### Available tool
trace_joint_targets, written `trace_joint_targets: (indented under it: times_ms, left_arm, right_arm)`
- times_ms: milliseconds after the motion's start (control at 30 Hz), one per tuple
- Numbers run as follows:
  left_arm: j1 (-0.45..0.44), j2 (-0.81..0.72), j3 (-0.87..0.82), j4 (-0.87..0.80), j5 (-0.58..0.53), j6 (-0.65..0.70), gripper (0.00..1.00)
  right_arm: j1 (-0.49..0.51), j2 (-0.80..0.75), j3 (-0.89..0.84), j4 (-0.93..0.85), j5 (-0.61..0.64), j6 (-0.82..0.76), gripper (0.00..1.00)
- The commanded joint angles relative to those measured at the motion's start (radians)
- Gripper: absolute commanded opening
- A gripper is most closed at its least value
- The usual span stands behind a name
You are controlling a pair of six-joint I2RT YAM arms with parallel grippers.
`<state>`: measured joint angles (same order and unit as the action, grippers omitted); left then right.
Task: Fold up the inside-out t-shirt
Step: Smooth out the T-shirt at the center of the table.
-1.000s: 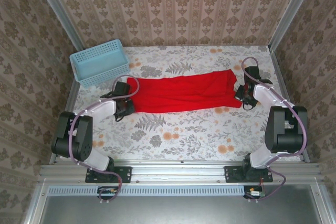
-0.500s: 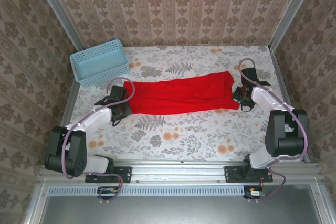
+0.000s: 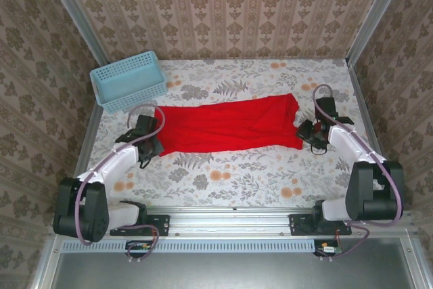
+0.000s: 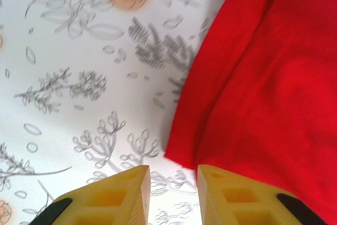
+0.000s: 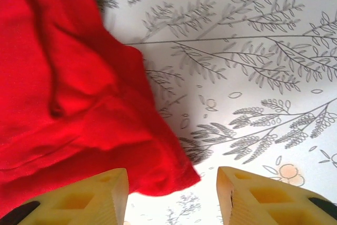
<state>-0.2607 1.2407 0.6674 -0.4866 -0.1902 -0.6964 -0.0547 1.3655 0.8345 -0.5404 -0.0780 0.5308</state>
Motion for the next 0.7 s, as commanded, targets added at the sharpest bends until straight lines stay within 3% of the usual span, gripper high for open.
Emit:
trace_joint_targets:
  times_ms: [0,200,333,667]
  left_arm:
    - [-0.013,0.025,0.077,0.004,0.033,0.054,0.31]
    - [-0.043,0.214,0.185,0.058,0.123,0.112,0.35]
    - [0.001,0.316,0.163,0.089,0.182,0.077,0.35]
    - [0.074,0.277,0.072,0.121,0.190,0.064,0.37]
  right_arm:
    - [-0.002,-0.003,-0.001,0.036,-0.055,0.019,0.51]
    - [0.003,0.122,0.035,0.046,-0.034,0.052,0.52]
    - [0.007,0.189,0.018,0.054,-0.013,0.076,0.52]
    - [-0.001,0.152,-0.003,0.030,0.091,0.065,0.45]
